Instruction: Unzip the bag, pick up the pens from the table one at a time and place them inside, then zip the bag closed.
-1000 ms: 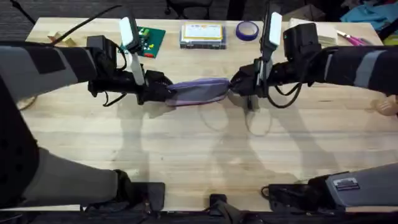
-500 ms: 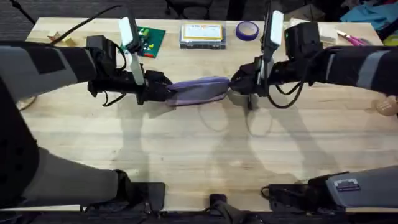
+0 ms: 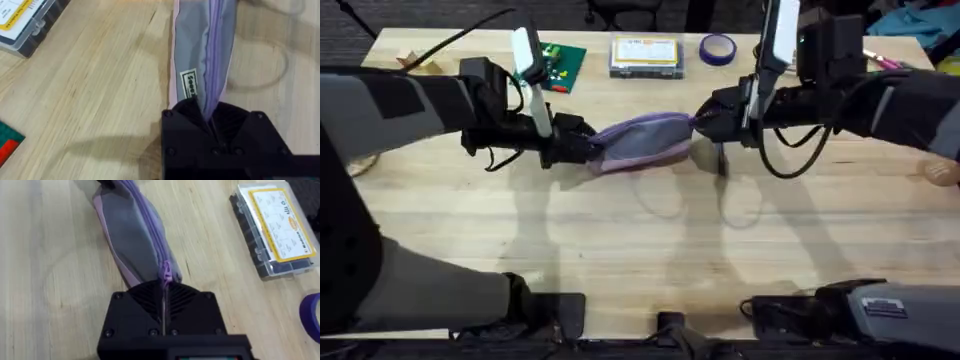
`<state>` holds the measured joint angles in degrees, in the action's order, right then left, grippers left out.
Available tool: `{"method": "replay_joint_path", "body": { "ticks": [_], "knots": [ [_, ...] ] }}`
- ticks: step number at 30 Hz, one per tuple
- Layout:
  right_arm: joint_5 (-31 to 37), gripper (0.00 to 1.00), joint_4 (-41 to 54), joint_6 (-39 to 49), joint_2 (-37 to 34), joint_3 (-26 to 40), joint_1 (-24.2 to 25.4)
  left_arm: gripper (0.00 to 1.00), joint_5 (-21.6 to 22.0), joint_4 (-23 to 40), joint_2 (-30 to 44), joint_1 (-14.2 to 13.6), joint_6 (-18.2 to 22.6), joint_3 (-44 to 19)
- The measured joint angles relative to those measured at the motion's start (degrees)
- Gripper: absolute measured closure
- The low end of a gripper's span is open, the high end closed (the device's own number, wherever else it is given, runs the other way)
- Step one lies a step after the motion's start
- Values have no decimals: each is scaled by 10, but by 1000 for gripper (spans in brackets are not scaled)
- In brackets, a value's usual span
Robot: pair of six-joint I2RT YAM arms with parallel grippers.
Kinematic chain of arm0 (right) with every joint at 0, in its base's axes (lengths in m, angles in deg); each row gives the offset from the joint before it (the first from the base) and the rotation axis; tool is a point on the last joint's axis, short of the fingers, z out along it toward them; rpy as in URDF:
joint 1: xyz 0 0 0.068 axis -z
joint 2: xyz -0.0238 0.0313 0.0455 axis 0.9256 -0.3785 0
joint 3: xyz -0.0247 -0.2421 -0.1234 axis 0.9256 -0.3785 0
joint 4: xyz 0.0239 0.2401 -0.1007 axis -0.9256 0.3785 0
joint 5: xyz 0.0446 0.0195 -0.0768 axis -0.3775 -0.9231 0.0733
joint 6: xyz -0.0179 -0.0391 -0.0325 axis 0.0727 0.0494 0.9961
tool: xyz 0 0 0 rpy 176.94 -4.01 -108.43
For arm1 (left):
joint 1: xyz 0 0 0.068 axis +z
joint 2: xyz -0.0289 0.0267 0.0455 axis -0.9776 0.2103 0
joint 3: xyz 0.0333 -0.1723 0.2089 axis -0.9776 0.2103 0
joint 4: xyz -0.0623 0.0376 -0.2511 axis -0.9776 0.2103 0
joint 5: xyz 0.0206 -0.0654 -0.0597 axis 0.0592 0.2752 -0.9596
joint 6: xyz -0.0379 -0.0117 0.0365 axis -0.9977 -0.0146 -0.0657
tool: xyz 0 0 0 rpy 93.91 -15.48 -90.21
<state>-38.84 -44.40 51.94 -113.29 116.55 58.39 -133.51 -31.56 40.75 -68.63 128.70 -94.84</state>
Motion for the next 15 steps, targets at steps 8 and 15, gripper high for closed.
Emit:
{"method": "replay_joint_path", "body": {
  "ticks": [8,15],
  "knots": [
    [2,968,4,0,33,0,-2,958,-5,0,0,0,0,0],
    [5,968,11,0,59,0,-3,958,-9,1,0,-4,0,0]
  ]
}}
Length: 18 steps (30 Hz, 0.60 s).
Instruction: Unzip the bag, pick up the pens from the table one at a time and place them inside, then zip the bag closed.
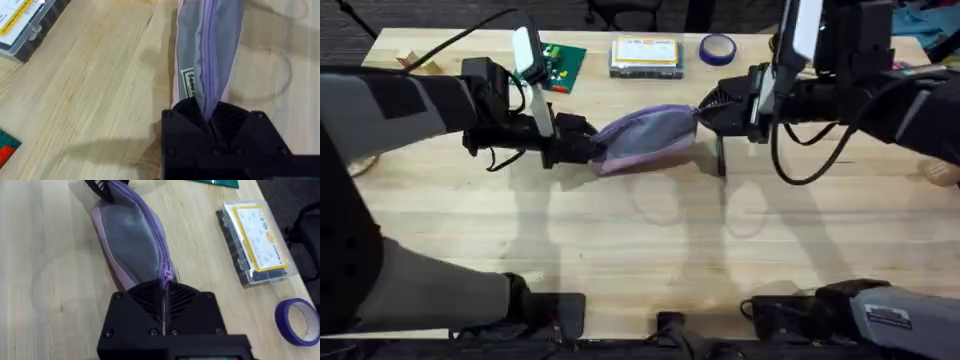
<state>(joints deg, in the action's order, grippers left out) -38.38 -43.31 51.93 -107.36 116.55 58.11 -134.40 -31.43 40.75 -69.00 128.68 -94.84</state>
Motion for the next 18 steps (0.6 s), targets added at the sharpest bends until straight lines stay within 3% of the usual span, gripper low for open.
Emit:
{"method": "replay_joint_path", "body": {
  "ticks": [9,18],
  "knots": [
    [0,968,0,-8,9,0,-13,958,3,0,0,0,0,0],
    [17,968,-24,-13,13,0,-94,958,26,1,0,10,0,0]
  ]
}}
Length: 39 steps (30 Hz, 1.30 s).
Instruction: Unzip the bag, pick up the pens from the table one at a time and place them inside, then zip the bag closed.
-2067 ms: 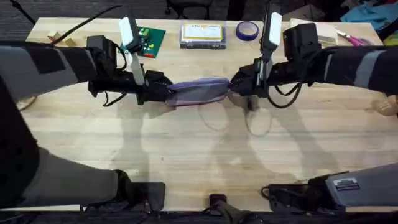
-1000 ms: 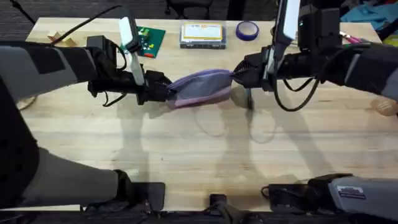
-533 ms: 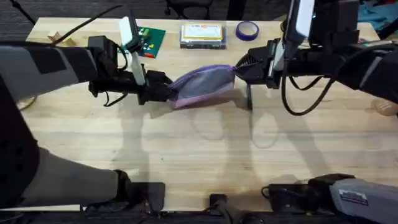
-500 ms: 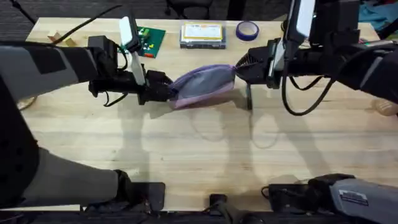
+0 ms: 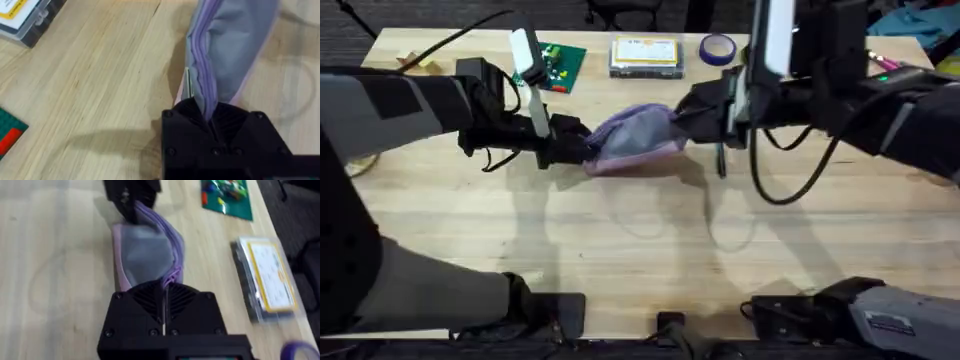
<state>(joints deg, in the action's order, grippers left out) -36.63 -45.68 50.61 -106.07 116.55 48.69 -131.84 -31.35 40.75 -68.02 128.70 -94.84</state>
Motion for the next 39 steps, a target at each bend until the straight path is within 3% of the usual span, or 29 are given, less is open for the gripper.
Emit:
{"method": "replay_joint_path", "body": {
  "ticks": [17,24,29,34,35,39],
  "knots": [
    [-26,969,-91,-32,-31,12,-168,959,21,3,0,15,2,0],
    [-36,969,-98,-34,-32,12,-171,958,21,3,0,15,4,0],
    [-37,948,-94,-37,-6,12,-145,958,20,-1,0,13,4,0],
    [-38,254,-111,-36,52,15,-98,958,0,6,0,2,3,0],
    [-38,159,-112,-34,66,16,-87,958,-10,12,0,-6,2,0],
    [-39,88,-112,-34,109,19,-47,958,-13,7,0,-17,2,0]
  ]
}}
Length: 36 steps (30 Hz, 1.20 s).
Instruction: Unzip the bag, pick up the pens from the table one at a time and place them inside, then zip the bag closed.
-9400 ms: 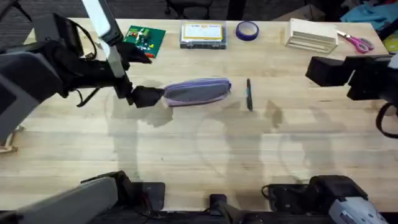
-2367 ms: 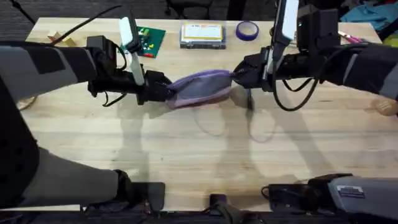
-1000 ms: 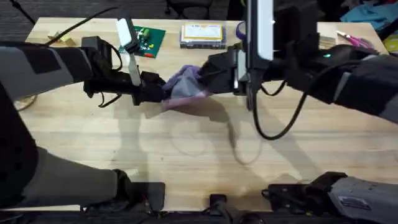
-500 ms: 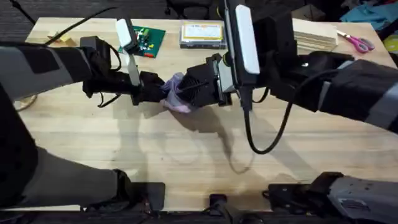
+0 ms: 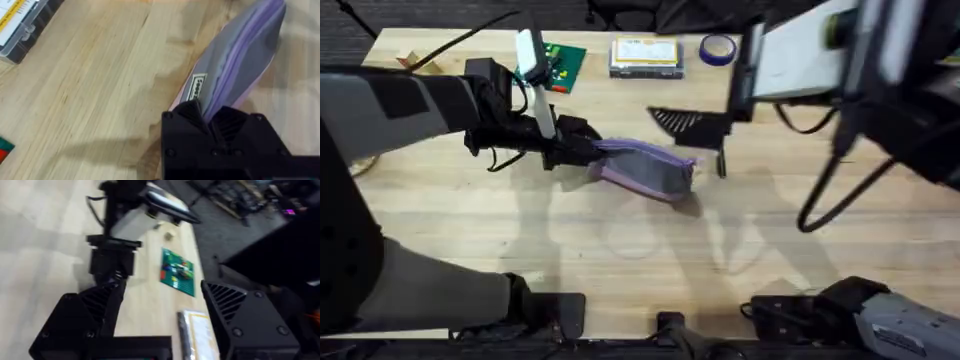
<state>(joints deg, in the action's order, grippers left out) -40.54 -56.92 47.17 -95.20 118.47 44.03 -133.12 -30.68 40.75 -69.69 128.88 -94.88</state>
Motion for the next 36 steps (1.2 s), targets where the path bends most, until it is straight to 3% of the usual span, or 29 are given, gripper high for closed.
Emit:
{"method": "replay_joint_path", "body": {
  "ticks": [6,19,30,31,36],
  "knots": [
    [0,9,2,0,39,0,36,958,-1,1,0,1,0,0],
    [0,5,90,0,51,0,42,958,-1,1,0,1,0,0],
    [62,6,232,0,68,0,45,958,-1,1,0,1,0,0],
    [94,6,290,0,75,0,70,958,-1,1,0,1,0,0],
    [104,6,340,16,75,0,107,958,-1,1,0,1,0,0]
  ]
}}
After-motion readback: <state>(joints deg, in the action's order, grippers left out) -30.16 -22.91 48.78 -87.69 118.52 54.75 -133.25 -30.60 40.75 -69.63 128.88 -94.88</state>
